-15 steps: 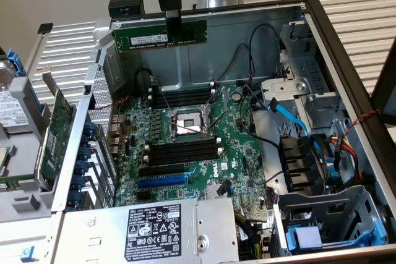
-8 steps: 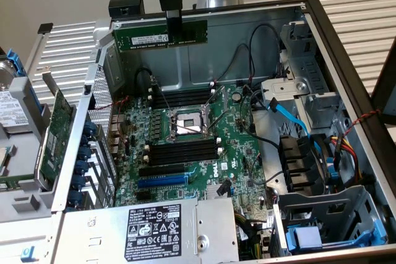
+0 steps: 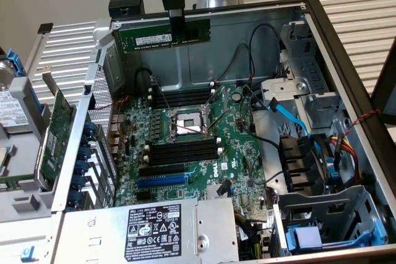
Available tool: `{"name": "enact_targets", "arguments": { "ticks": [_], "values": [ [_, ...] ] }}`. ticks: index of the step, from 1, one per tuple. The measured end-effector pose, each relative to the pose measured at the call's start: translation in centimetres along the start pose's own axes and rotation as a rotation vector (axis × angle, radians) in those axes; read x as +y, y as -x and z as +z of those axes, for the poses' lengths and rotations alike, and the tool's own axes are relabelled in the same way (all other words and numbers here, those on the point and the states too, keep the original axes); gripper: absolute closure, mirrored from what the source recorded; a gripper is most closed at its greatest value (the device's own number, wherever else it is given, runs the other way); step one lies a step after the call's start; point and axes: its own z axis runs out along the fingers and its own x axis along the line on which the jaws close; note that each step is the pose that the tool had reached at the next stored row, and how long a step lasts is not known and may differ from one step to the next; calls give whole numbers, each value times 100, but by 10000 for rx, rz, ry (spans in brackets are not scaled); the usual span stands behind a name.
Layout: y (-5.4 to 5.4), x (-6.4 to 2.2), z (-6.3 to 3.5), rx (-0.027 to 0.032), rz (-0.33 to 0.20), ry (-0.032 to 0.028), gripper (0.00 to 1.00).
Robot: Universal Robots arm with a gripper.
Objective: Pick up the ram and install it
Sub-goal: 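Pick up the ram and move it above insertion slot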
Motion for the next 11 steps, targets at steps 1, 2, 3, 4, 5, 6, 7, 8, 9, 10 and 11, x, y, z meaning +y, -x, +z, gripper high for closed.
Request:
{"name": "enact_targets", "arguments": {
  "ticks": [1, 2, 3, 4, 5, 6, 7, 8, 9, 10, 11],
  "values": [
    [0, 0, 10, -1, 32, -21, 87],
    [-1, 0, 24, -3, 67, -26, 87],
    [-1, 1, 38, -6, 100, -30, 87],
    [-1, 1, 54, -6, 139, -31, 87],
    [-1, 2, 71, -7, 174, -32, 87],
    [-1, 3, 89, -13, 205, -32, 87],
    [-1, 3, 107, -17, 235, -31, 87],
    [-2, 4, 125, -23, 261, -32, 87],
    [-1, 4, 143, -28, 280, -32, 87],
    [2, 3, 161, -28, 284, -32, 87],
    [11, 1, 178, -28, 289, -31, 87]
  ]
}}
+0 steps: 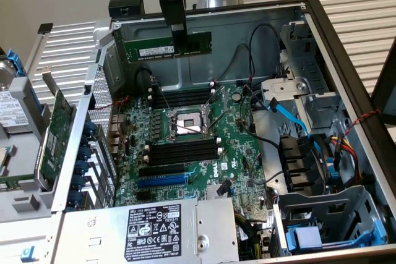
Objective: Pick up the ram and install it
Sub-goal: 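Pick up the ram and move it above insertion slot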
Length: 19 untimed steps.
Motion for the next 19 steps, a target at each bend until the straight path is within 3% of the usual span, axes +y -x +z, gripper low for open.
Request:
{"name": "enact_targets", "arguments": {
  "ticks": [6, 11, 19],
  "values": [
    [118, -3, 108, 0, 1, 0, 87],
    [119, -1, 162, 9, 11, -1, 87],
    [116, 4, 340, 11, 41, 2, 87]
  ]
}}
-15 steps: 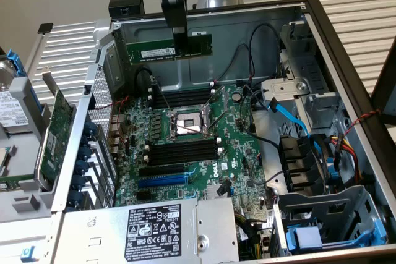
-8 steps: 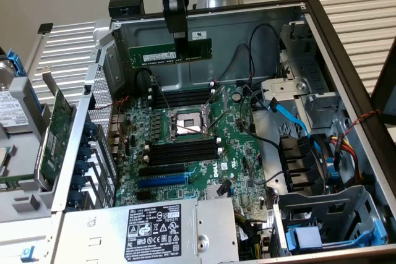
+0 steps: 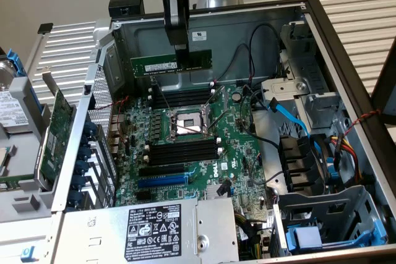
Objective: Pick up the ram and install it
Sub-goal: 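Pick up the ram and move it above insertion slot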
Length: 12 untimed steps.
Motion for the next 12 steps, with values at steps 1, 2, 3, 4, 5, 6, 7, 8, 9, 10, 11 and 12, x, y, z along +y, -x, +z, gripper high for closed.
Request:
{"name": "enact_targets", "arguments": {
  "ticks": [1, 2, 3, 4, 5, 6, 7, 8, 9, 10, 11, 12],
  "values": [
    [0, 0, 18, 0, 3, 5, 87],
    [-1, -1, 36, 1, 4, 11, 87],
    [-3, -2, 53, 2, 5, 20, 87],
    [-5, -4, 70, 2, 7, 30, 87],
    [-9, -6, 83, 3, 10, 41, 87],
    [-12, -8, 95, 3, 14, 52, 87],
    [-15, -9, 105, 4, 19, 59, 87],
    [-16, -9, 113, 5, 26, 65, 87],
    [-18, -9, 121, 5, 33, 69, 87],
    [-21, -10, 127, 6, 37, 71, 87],
    [-23, -11, 133, 6, 40, 76, 87],
    [-28, -12, 139, 8, 43, 81, 87]
  ]
}}
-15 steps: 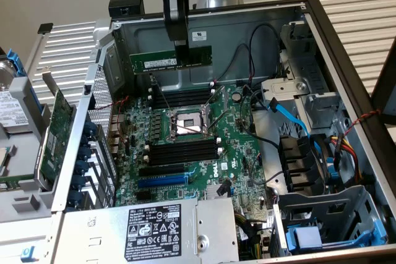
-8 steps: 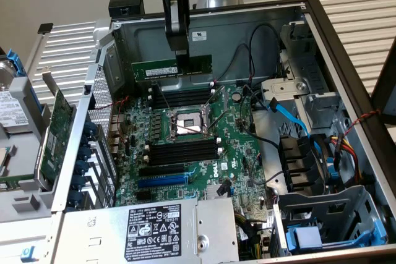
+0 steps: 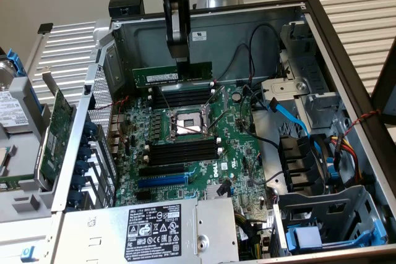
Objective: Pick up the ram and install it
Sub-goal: 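Pick up the ram and move it above insertion slot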
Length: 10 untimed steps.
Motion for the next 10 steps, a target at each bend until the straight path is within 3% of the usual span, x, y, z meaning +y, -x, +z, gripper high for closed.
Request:
{"name": "enact_targets", "arguments": {
  "ticks": [4, 10],
  "values": [
    [-10, 0, 10, -32, 5, 2, 87],
    [-12, 1, 27, -33, 5, 2, 87]
  ]
}}
